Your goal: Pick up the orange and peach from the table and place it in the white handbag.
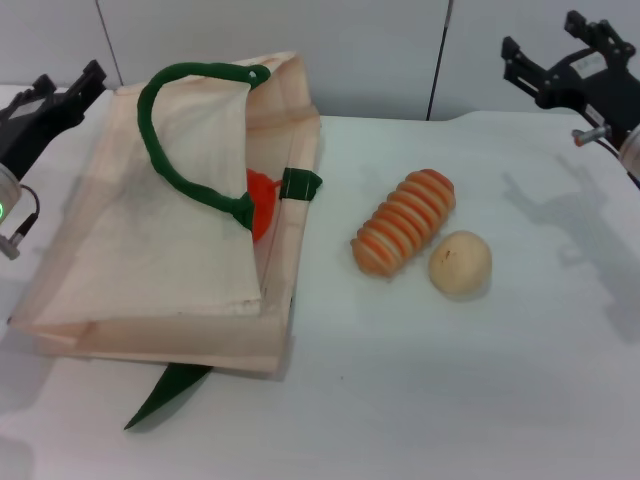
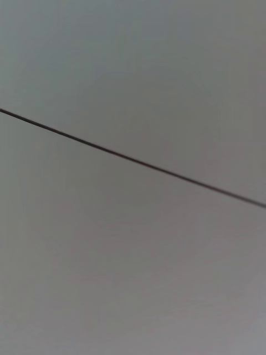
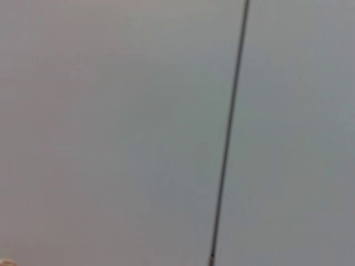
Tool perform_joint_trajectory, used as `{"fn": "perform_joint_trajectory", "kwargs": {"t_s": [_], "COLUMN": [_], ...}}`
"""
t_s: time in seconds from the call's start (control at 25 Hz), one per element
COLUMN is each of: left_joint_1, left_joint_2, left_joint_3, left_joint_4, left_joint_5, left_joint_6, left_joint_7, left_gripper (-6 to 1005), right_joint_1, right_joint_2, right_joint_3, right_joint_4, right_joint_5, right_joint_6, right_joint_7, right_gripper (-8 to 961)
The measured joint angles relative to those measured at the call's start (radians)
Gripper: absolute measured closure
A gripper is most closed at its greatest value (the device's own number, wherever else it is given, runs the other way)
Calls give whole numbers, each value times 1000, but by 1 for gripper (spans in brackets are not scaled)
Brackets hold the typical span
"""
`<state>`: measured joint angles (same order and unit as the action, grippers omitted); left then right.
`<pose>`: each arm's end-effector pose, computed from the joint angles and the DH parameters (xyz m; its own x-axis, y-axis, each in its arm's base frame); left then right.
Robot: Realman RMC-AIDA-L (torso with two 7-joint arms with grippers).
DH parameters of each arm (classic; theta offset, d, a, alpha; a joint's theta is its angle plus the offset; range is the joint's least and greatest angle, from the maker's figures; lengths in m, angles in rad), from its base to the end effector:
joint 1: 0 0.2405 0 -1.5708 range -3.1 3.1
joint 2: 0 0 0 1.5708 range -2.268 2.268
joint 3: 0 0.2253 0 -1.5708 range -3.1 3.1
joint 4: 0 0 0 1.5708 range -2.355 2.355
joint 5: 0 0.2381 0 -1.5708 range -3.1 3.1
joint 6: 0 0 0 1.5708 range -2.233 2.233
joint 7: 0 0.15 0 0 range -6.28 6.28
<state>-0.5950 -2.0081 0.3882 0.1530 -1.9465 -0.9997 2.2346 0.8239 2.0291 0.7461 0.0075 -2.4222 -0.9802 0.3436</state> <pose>-0.3345 0.4008 0.0534 0.4095 0.0962 0.9072 0.9067 -0.1528 -0.3931 0.2362 0.4399 -0.0145 0.7975 0.0476 -0.6015 -0.5241 -0.4392 -0.7297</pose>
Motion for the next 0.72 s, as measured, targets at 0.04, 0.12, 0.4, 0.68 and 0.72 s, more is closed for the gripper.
{"fn": "perform_joint_trajectory", "kwargs": {"t_s": [0.04,0.12,0.4,0.68,0.72], "left_joint_1": [3,5,-3,-8,-9], "left_joint_2": [-6,-14,-19,-21,-21], "left_joint_3": [0,0,0,0,0], "left_joint_4": [-1,-6,-39,-48,-48], "left_joint_5": [-21,-53,-95,-97,-97], "left_joint_6": [1,6,17,5,4], "left_joint_7": [40,120,259,285,286], "left_gripper": [162,163,166,169,170], "right_joint_1": [-4,-11,-51,-86,-91], "right_joint_2": [0,1,3,5,5], "right_joint_3": [7,29,86,134,140], "right_joint_4": [0,0,4,7,7], "right_joint_5": [0,0,0,0,0], "right_joint_6": [-1,-2,-42,-55,-55], "right_joint_7": [0,0,5,9,9], "right_gripper": [69,69,69,69,69]}}
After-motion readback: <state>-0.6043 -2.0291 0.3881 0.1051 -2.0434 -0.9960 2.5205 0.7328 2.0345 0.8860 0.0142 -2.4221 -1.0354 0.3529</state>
